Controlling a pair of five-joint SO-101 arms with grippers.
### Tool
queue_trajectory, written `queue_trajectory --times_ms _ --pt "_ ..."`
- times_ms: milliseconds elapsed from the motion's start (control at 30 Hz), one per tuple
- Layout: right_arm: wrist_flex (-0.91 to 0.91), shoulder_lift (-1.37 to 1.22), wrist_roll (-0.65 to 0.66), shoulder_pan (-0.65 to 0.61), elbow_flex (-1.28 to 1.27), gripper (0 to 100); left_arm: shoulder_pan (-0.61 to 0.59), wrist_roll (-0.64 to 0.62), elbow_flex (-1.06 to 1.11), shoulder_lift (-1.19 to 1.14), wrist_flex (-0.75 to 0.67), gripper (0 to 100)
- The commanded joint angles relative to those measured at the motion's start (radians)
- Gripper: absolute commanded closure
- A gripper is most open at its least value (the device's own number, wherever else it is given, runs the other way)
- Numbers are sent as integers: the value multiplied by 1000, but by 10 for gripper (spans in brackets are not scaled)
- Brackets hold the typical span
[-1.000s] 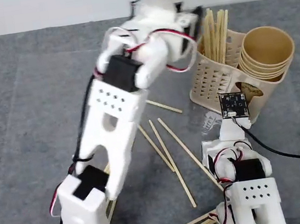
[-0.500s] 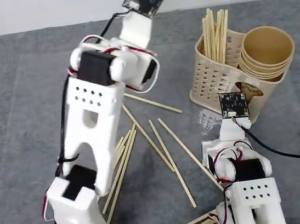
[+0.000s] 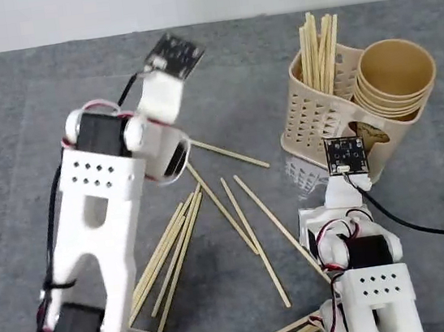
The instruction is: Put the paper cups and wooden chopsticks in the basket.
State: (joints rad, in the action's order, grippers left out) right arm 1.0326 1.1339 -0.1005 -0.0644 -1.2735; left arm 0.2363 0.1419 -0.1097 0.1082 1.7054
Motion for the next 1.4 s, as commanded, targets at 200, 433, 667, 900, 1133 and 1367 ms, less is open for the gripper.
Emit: queue_trajectory --times_ms 200,433,667,900,1133,1367 --pt "-22 19 14 1 6 991 -94 187 461 69 -227 808" --pt "-24 19 14 1 6 991 -87 224 634 68 -351 769" --pt "-24 19 14 1 6 991 -86 221 699 11 -436 758" --pt "-24 19 14 1 6 991 -86 218 547 -247 -440 759" --pt "-24 19 14 1 6 991 -86 178 417 -427 -405 790" --pt "-24 19 14 1 6 991 -57 178 395 -485 -402 930"
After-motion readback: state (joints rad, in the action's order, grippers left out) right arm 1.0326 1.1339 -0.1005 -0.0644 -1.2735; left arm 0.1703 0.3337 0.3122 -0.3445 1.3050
